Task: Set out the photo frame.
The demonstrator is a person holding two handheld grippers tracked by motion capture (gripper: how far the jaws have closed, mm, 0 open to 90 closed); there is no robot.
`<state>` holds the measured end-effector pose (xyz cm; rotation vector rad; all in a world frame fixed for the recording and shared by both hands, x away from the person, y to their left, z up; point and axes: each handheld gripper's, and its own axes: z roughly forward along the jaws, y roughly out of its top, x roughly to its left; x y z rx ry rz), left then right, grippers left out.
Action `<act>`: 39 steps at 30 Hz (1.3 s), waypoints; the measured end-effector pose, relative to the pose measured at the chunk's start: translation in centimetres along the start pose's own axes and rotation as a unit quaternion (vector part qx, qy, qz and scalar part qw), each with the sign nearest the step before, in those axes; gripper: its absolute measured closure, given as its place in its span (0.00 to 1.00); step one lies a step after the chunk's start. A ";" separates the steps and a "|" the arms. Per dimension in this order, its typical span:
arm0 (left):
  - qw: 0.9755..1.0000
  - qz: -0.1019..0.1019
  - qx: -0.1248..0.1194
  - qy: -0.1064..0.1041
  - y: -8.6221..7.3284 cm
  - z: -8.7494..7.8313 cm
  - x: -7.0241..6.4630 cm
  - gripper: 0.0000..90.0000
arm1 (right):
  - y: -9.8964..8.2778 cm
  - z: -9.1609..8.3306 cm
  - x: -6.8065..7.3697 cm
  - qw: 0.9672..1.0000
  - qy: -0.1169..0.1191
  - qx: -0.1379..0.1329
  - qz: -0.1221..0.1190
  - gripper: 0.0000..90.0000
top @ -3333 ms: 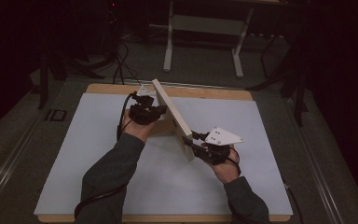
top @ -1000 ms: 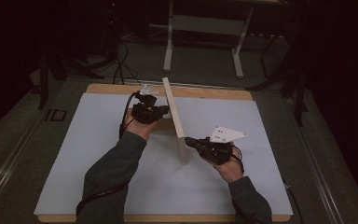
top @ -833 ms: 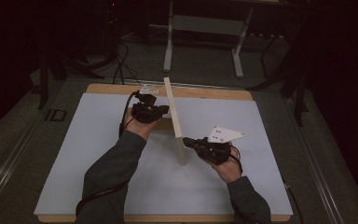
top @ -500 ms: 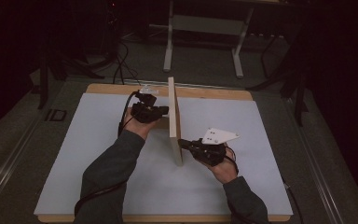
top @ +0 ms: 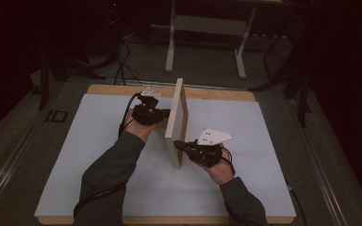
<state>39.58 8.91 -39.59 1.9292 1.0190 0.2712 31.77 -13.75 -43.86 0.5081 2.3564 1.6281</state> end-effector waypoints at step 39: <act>0.997 0.028 0.005 -0.066 -0.4 0.5 0.0 1.00 | 1.3 2.6 0.9 1.000 -0.009 0.000 -0.003 1.00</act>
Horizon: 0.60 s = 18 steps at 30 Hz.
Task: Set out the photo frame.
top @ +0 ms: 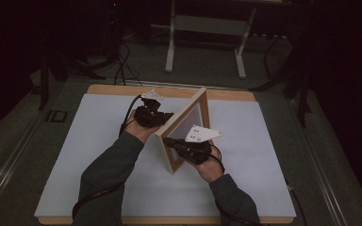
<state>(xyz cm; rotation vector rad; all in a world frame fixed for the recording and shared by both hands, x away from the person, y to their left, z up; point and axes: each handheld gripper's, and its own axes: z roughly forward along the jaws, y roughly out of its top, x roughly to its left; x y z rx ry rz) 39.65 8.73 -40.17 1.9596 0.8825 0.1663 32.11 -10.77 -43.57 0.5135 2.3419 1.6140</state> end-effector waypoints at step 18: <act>0.997 -0.056 -0.053 0.012 -1.6 -2.7 1.2 0.73 | -1.0 -0.7 -0.8 1.000 -0.021 0.007 0.010 0.92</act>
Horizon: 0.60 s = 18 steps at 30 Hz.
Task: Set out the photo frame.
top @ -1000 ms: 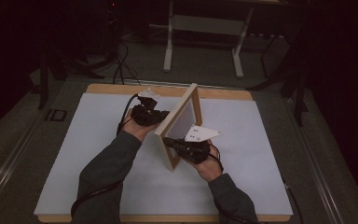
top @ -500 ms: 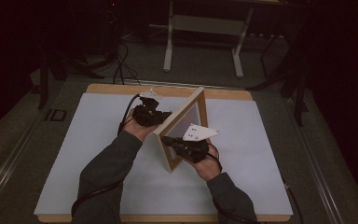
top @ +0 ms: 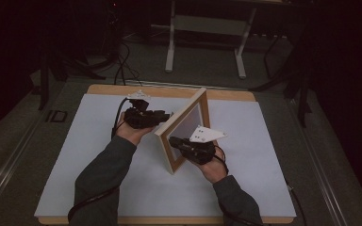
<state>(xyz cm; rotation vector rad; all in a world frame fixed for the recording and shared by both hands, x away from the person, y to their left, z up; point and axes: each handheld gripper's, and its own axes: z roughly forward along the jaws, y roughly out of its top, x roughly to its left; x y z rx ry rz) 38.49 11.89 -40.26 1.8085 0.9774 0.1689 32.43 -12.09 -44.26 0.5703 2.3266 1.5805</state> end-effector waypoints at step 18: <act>0.998 -0.016 -0.060 0.021 -2.5 -5.1 -2.4 0.32 | -1.4 -1.9 -2.4 0.999 -0.034 0.009 0.034 0.72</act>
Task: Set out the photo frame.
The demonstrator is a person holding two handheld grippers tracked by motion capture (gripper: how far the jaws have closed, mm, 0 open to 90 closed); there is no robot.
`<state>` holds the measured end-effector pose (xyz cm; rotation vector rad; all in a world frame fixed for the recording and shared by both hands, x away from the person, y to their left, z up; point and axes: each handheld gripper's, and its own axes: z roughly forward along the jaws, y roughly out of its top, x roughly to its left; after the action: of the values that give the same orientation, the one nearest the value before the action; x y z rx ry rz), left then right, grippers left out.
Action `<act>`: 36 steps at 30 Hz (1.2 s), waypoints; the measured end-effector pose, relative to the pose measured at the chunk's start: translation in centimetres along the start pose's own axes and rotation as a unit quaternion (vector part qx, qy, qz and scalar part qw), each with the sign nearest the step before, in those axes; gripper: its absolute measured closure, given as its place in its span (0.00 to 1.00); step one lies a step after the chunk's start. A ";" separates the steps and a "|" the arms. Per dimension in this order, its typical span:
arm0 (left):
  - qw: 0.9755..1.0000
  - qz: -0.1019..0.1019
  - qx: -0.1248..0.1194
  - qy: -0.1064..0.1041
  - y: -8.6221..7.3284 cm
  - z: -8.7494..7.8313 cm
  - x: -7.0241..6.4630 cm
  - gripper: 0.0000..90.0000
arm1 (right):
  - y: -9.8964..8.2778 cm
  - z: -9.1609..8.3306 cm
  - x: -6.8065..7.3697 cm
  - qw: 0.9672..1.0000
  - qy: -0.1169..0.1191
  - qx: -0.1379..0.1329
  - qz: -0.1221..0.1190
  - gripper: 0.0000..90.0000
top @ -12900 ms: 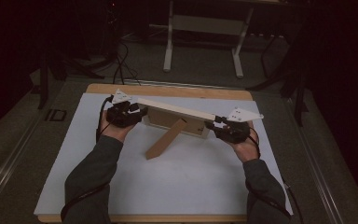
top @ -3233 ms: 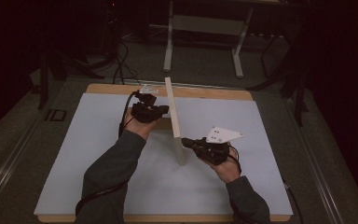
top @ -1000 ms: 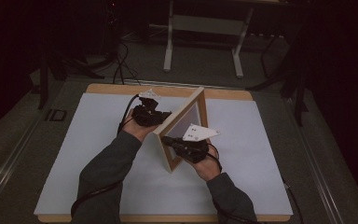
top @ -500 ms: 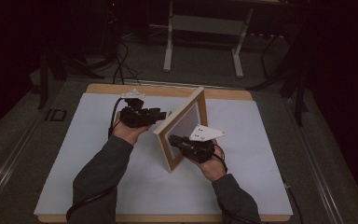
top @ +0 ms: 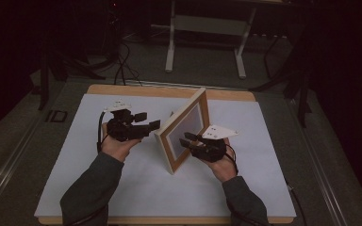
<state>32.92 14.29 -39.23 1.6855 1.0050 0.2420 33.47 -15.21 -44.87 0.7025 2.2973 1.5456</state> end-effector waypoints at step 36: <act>0.997 0.055 0.055 -0.028 -2.1 1.1 -1.1 0.79 | -0.6 -2.8 -3.7 0.998 -0.054 -0.006 0.026 0.67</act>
<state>31.89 12.77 -41.07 1.8393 0.8992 0.2131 35.07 -19.55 -44.44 0.8290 2.2063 1.5034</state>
